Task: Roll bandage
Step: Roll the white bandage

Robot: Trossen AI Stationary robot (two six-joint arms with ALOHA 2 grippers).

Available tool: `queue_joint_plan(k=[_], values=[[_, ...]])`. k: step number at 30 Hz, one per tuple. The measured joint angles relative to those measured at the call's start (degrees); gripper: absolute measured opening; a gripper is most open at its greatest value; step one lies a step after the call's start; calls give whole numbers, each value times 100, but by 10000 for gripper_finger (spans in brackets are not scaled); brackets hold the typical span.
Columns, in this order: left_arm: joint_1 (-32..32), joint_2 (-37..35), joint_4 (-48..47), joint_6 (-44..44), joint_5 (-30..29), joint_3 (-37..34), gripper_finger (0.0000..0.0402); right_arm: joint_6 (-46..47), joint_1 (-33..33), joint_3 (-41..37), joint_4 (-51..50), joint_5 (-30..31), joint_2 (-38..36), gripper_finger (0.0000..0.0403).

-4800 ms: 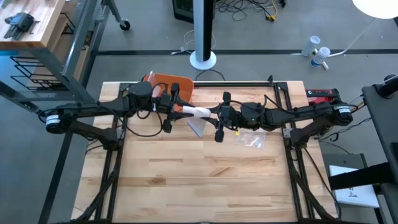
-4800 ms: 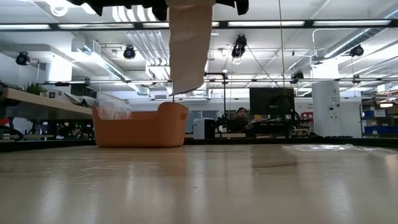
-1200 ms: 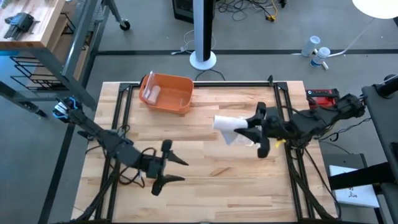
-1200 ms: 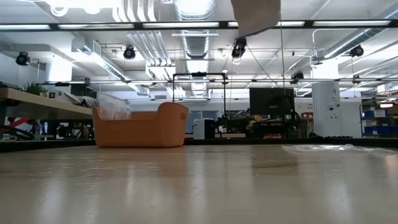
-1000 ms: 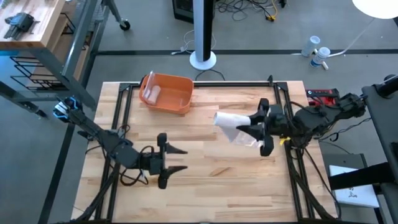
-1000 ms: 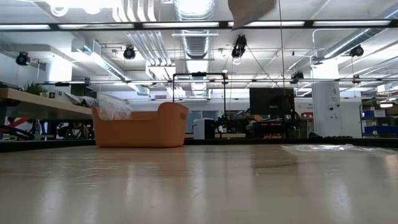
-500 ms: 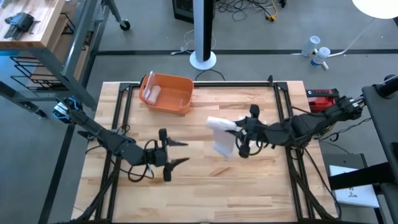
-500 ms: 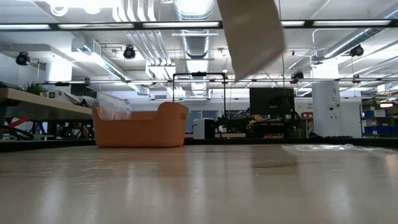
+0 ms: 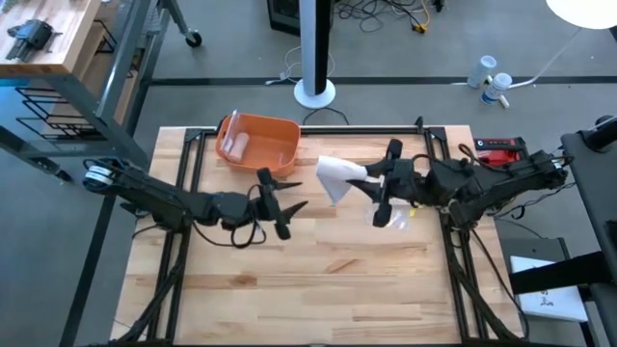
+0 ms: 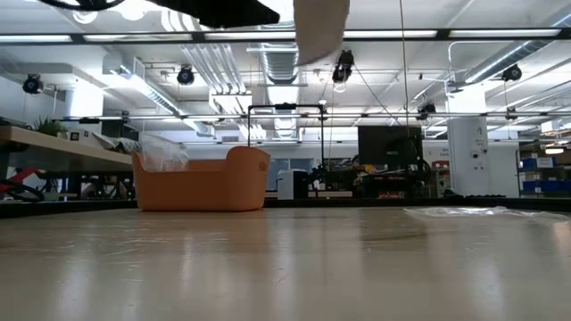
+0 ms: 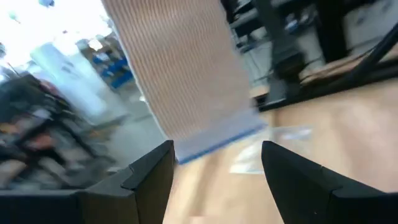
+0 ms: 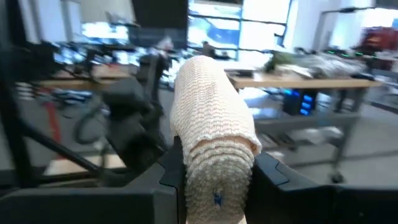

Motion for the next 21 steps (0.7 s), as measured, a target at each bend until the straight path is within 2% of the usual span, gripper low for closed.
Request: queue_joint_plan(k=[4,10,14,21], values=[[25,405,763,1456,-75,14,231,186,-45,-12,399,-464,2,91],[14,1007,1656,3891,-108,236,231,586,-57,337,527,-495,-48,92],[14,1324,2418,4963,-143,366,231,594,-55,732,524,-482,-31,92],[102,1683,4385,6327,-137,523,231,302,-56,1129,706,-334,12,92]])
